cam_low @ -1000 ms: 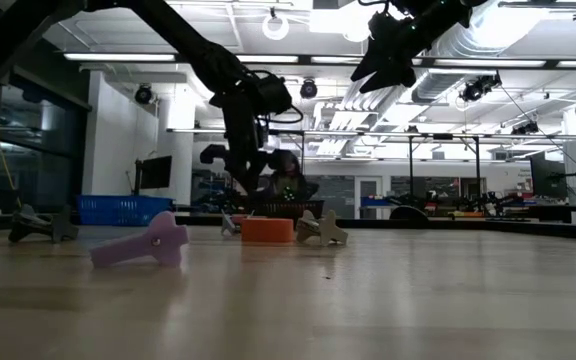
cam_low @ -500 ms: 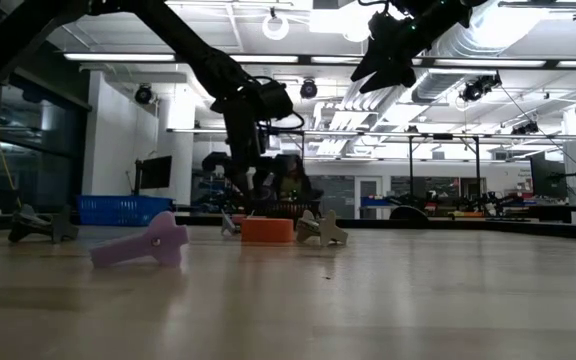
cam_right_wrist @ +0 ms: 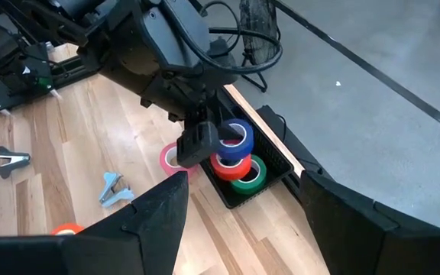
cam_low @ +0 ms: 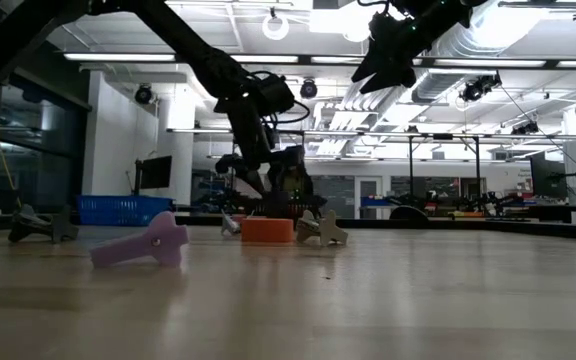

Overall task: Pick and place Stapler, Stapler remover, tape
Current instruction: Put the blue tape into the black bin

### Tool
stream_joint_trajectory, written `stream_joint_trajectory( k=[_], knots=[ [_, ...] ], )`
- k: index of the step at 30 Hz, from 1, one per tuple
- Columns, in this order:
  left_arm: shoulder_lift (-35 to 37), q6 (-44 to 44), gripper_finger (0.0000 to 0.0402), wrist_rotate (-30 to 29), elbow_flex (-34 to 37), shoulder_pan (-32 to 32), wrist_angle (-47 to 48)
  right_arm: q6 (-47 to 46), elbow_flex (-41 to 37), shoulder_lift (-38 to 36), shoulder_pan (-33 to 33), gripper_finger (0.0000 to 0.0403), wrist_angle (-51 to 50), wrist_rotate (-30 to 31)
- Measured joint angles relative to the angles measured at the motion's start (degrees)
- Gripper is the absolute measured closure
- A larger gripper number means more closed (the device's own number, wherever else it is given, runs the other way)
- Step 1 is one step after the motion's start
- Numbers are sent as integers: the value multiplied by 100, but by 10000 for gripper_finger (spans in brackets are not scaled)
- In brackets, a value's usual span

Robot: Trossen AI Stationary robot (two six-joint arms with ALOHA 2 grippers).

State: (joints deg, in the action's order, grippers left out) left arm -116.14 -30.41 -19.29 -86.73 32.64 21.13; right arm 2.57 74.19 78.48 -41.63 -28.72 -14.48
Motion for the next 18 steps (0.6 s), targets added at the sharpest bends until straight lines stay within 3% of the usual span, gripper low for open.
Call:
stream_joint_trajectory(
  k=[6, 18],
  knots=[
    [2, -314, 248, -206, -1, 0, 600, 11, 0, 0, 0, 160, -84, 0],
    [4, -289, 248, -301, -1, 0, 519, 46, 0, 0, -1, 160, -86, 0]
  ],
)
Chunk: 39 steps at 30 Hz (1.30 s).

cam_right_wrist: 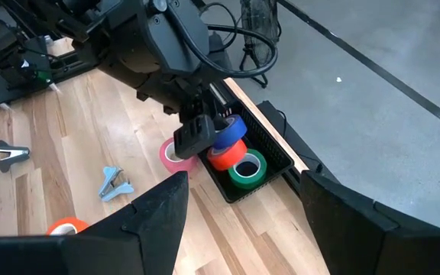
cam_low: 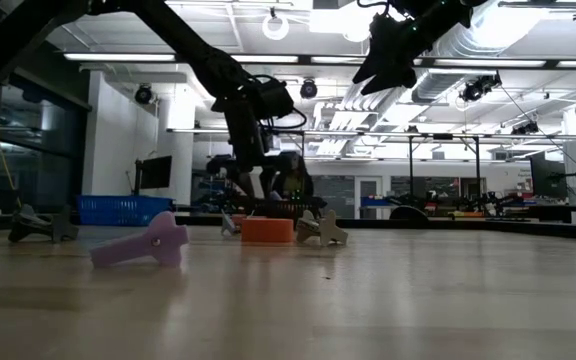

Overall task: Pick and place Stapler, Stapler remover, tape
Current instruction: Put the blue tape into the black bin, then put the black staple remover into the blue bin

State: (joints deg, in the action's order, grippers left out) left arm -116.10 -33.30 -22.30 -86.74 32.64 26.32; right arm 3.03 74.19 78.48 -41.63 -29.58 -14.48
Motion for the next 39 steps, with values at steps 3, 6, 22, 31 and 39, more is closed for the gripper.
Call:
stream_joint_trajectory(
  k=[3, 6, 22, 31, 39],
  knots=[
    [33, 0, 247, -217, 0, 0, 113, 0, 0, 0, 0, 160, 0, 0],
    [37, 0, 247, -332, -2, 0, 186, 0, 0, 0, 1, 160, -9, 37],
    [63, 520, 247, -477, -918, -2, 816, 11, 0, 0, -1, 160, -28, 223],
    [58, 1018, 247, 505, -1310, -2, 1582, 221, 0, 0, -1, 160, -278, 219],
    [55, 1556, 247, 1627, -1322, -9, 1728, 342, 0, 0, 0, 160, -280, 216]
  ],
)
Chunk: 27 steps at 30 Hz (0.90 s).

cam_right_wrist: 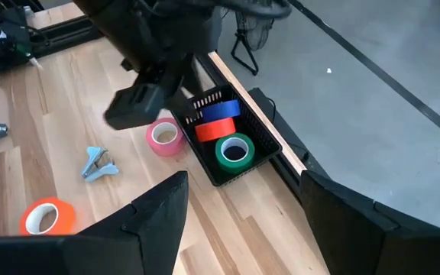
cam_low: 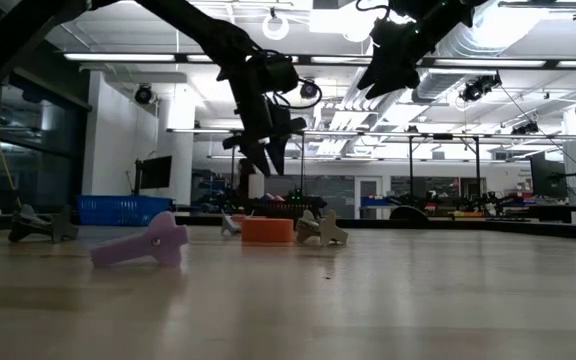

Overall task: Pick and place Stapler, Stapler remover, tape
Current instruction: Put the black staple remover into the blue bin

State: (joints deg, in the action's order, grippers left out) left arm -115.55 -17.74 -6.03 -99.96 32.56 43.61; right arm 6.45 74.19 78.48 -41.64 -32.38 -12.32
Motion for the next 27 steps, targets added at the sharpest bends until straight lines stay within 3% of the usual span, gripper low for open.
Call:
stream_joint_trajectory(
  k=[8, 13, 27],
  knots=[
    [0, 143, 247, 576, 0, -20, 442, 21, 0, 0, 1, 160, -14, -4],
    [0, 143, 247, 593, 0, -124, 591, 175, 0, 0, 0, 160, -237, -4],
    [154, -756, 247, -88, 4, -836, 1957, 411, 0, 0, 0, 160, -694, -5]
  ],
)
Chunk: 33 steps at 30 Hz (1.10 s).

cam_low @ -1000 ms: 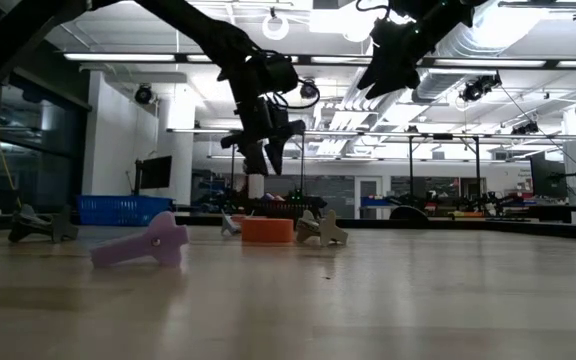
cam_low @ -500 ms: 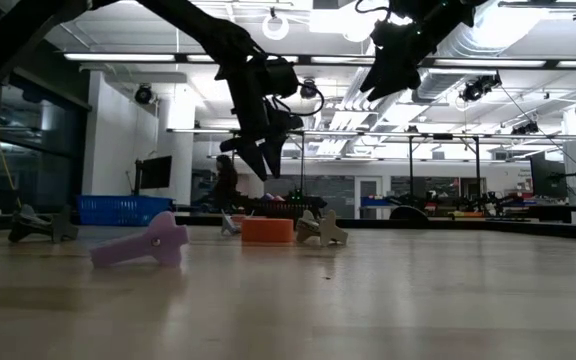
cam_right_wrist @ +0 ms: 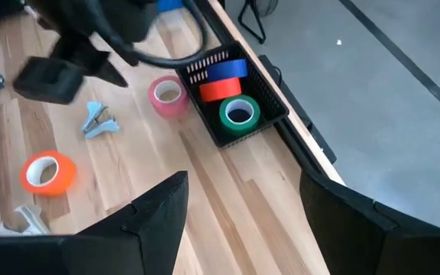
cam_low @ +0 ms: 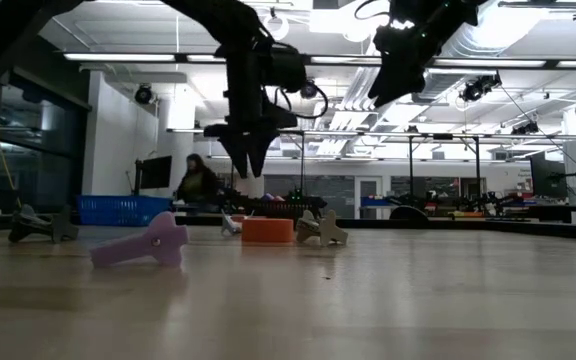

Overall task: Pick and place Stapler, Stapler remover, tape
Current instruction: Put the black staple remover into the blue bin

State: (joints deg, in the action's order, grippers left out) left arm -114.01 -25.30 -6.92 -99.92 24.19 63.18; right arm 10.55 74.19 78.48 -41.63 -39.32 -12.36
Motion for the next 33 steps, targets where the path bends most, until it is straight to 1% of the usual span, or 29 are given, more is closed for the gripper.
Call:
stream_joint_trajectory(
  k=[5, 11, 17, 20, 23, 26, 29, 33],
  knots=[
    [182, -559, 247, -254, 0, -370, 862, 104, 0, -1, -1, 160, -112, -77],
    [207, -1468, 247, -224, 31, -815, 1842, 207, 0, -2, 0, 160, -142, -321],
    [207, -2349, 247, -241, 24, -1189, 2373, 303, 0, -2, -2, 160, -187, -486],
    [207, -2605, 247, -236, 24, -1354, 2716, 362, 0, -2, 0, 160, -252, -518],
    [207, -2658, 238, -3, 96, -1492, 2611, 460, 0, -2, -1, 160, -345, -519],
    [211, -2777, 216, 221, 322, -1502, 2686, 518, 0, -2, -2, 160, -463, -520],
    [414, -2904, 189, 353, 825, -1423, 2526, 569, 0, -2, -2, 160, -509, -519],
    [1000, -3220, 165, 672, 1603, -1405, 1893, 641, 0, -4, -2, 160, -531, -518]
  ],
)
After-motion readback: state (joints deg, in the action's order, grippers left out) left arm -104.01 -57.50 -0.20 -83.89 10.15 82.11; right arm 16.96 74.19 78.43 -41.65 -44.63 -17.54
